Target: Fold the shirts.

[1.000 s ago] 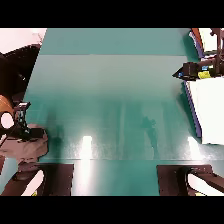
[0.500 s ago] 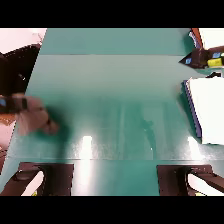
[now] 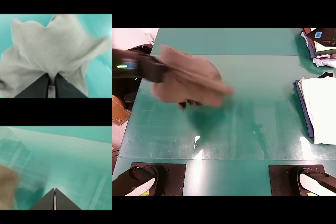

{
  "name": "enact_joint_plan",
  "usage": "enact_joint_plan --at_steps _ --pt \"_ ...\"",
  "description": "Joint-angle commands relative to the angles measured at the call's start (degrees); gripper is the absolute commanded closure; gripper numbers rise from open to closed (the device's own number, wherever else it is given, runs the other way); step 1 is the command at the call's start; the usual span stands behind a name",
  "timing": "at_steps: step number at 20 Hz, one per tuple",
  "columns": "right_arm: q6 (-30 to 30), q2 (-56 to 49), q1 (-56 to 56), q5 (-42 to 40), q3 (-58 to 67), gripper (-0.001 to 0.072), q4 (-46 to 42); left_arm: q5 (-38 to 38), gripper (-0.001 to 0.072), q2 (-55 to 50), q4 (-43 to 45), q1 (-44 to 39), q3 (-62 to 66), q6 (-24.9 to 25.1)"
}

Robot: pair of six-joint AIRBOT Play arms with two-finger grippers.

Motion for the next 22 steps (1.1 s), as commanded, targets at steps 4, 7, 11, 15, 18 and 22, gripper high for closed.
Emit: enact_joint_plan --at_steps 4,7,11,15,18,22 --pt "0.0 0.1 0.0 0.9 1.0 0.0698 0.0 12.5 0.0129 -20.3 -0.8 -14.2 1.7 1.8" --pt "0.0 0.1 0.0 0.9 1.0 0.0698 0.0 11.0 0.0105 -19.8 -0.5 -10.3 1.9 1.8" --pt "0.0 0.1 0.0 1.0 1.0 0.0698 0.1 -1.4 0.0105 -18.9 -3.1 1.3 -1.7 1.2" --pt "0.1 0.1 0.0 1.5 1.0 0.0698 0.1 8.2 0.0105 -18.9 -15.7 6.1 -17.7 1.6" --pt "0.1 0.1 0.0 2.4 1.0 0.0698 0.1 18.6 0.0105 -19.3 -20.7 6.2 -26.4 1.4" --pt "0.1 0.1 0.0 4.0 1.0 0.0698 0.1 26.0 0.0105 -23.3 -25.7 6.2 -27.8 1.2"
